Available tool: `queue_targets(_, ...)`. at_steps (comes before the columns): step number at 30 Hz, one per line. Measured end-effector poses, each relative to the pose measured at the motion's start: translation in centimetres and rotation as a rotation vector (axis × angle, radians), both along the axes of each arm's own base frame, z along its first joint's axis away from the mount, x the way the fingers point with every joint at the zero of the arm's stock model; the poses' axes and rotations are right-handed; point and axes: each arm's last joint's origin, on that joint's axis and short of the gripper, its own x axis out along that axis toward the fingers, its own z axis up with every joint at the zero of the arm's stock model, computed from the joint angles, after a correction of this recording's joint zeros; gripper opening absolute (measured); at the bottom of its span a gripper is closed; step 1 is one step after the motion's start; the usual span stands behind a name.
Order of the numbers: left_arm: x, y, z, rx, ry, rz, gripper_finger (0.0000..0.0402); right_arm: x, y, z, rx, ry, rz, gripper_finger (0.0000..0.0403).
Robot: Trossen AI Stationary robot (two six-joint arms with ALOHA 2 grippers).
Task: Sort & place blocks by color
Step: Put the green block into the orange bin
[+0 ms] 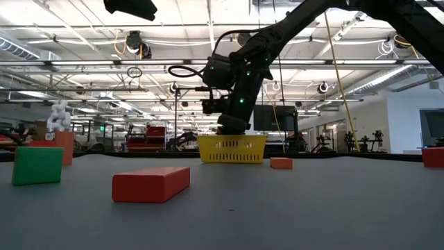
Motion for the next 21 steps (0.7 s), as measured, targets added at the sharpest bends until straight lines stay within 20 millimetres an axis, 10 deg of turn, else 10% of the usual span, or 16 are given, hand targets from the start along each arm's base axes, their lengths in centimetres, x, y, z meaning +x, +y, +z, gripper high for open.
queue_targets(12, 0.08, 0.02, -0.95, 0.003, 0.021, 0.003, 0.0159, 0.13, -0.03, 0.13, 0.0, -0.018, -0.004, 0.002)
queue_targets(21, 0.09, -0.02, -0.91, -0.001, 0.015, 0.002, 0.0159, 0.07, -0.26, 0.16, 0.062, -0.041, -0.029, 0.0149)
